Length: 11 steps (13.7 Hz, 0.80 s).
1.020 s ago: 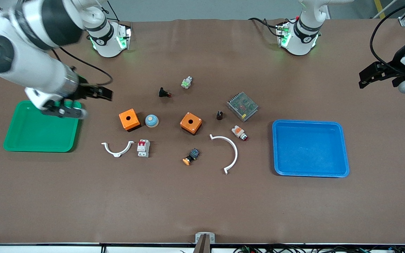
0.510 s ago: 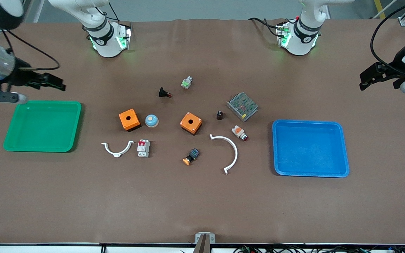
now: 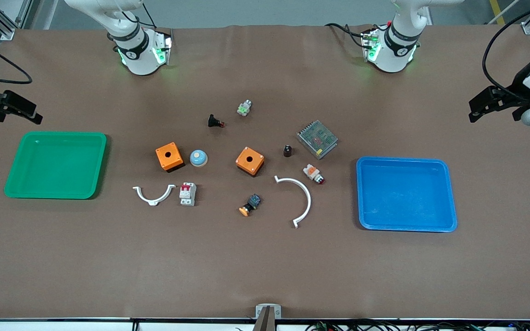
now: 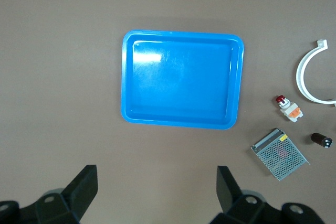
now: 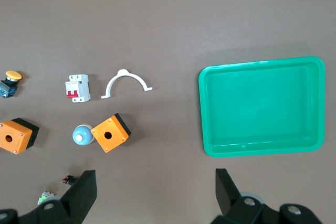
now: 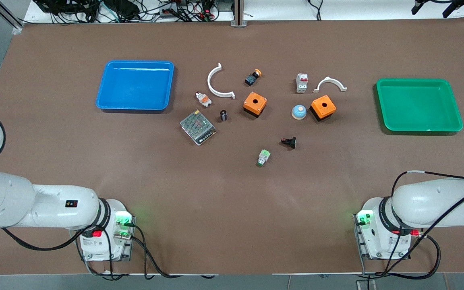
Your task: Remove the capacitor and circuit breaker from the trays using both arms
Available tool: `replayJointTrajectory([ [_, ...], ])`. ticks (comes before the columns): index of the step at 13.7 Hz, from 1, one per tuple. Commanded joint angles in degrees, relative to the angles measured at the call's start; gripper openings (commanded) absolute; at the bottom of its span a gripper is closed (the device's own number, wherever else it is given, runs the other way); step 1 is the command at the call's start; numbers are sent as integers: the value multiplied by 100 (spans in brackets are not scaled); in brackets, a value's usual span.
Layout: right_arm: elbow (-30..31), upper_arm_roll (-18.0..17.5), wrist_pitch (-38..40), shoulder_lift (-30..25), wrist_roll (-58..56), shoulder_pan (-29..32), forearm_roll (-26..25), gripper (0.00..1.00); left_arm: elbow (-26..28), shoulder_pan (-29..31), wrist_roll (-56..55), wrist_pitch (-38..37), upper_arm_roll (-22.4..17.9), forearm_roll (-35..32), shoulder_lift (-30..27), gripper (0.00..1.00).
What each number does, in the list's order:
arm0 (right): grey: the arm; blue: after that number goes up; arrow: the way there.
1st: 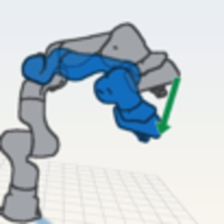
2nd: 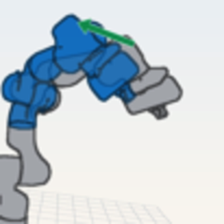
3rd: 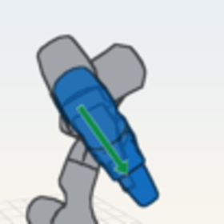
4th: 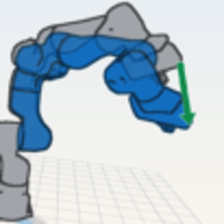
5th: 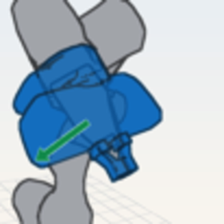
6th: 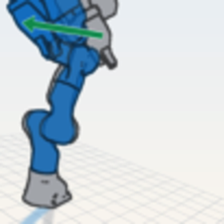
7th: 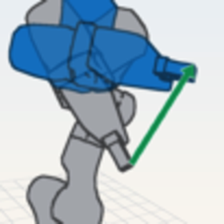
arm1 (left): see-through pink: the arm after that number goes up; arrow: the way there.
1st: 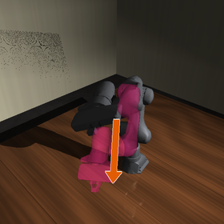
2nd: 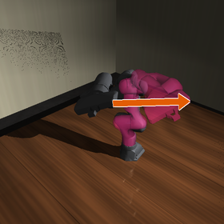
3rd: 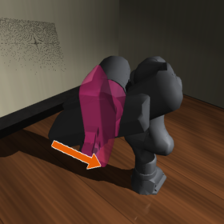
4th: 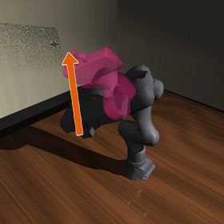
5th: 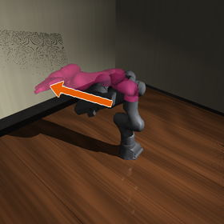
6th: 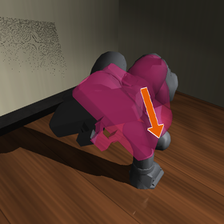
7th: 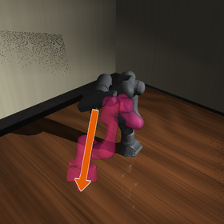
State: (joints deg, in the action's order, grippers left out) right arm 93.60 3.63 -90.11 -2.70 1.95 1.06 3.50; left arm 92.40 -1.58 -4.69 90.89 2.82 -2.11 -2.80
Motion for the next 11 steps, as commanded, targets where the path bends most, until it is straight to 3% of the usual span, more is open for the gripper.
replayJointTrajectory([
  [1,-289,-100,28,226,-63,123,-68,100,156,-44,118,96,-63,27,-159,100],
  [11,-536,-100,-68,279,-1,132,-86,100,6,-62,92,34,-10,88,17,100],
])
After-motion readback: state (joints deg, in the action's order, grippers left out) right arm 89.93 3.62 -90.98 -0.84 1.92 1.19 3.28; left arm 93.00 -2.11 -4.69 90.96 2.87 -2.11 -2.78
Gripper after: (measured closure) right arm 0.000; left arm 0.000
